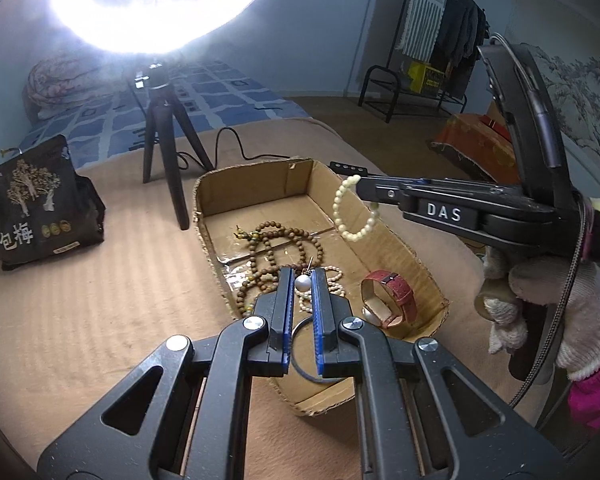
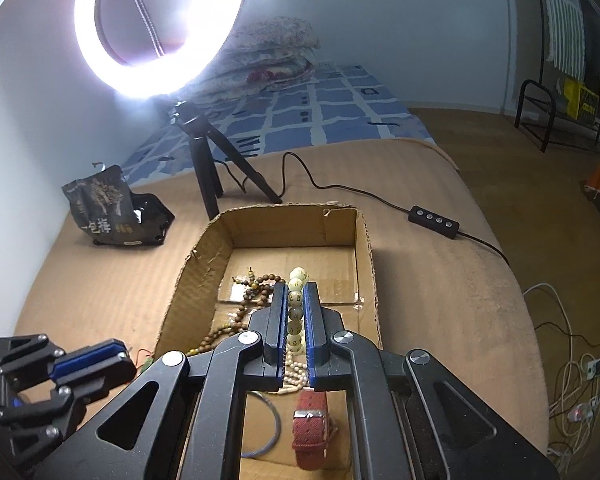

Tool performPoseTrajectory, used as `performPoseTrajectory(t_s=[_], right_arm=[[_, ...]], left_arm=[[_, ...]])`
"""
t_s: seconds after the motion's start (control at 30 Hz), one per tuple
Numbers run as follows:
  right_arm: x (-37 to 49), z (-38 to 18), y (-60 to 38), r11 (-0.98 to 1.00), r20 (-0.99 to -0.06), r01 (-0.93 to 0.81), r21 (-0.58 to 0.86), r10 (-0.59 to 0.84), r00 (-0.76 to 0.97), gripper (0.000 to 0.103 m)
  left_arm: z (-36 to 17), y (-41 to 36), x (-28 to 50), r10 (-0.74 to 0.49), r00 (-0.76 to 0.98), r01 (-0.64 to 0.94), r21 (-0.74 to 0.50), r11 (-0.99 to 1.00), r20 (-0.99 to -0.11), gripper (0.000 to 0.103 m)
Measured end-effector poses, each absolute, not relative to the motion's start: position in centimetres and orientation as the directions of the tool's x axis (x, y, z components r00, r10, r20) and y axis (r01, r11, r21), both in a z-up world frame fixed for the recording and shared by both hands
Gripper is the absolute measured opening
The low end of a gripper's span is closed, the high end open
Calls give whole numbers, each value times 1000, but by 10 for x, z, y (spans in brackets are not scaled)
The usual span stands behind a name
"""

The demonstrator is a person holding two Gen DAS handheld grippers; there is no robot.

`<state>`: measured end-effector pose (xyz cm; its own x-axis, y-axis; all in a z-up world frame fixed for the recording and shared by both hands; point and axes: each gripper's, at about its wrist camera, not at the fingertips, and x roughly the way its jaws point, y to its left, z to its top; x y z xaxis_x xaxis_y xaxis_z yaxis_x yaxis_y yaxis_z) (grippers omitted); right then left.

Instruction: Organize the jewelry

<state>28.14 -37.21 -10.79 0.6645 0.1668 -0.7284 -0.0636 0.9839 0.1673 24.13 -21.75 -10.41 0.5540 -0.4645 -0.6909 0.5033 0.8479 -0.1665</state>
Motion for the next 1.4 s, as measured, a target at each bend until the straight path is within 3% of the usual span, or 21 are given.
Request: performPoseTrajectory(t_s=[0.53,0.57,0.63,0.73,0.8,0.87,1.1,1.4], right_arm=[[288,-115,-371,987,-748,-50,153,149,647,9],[288,-115,-372,987,-748,-48,154,148,647,12],[288,-114,-372,988,-747,-38,150,139,650,24],[287,-112,-372,990,-742,-28,140,124,659,39],[287,-112,-372,991,-742,-19,129,109,662,55],[285,-110,-373,994,-738,2,113,83,669,66],[282,-105,-374,994,-738,33,101,52,673,70],[272,-95,-367,997,-734,49,61,12,679,71]], left_arm=[[-111,-228,244,-459,530,514,-160,843,-714,7],[-111,-228,245,-457,527,512,-161,843,-717,10],[-111,-228,245,-459,525,509,-167,844,-717,41],[-110,-227,243,-455,541,509,-155,847,-707,48],[-110,-227,242,-447,544,508,-146,849,-710,50],[-110,-227,240,-444,545,508,-142,850,-711,60],[-107,-225,238,-442,551,502,-141,853,-708,67],[-102,-220,233,-439,561,502,-134,854,-702,67]])
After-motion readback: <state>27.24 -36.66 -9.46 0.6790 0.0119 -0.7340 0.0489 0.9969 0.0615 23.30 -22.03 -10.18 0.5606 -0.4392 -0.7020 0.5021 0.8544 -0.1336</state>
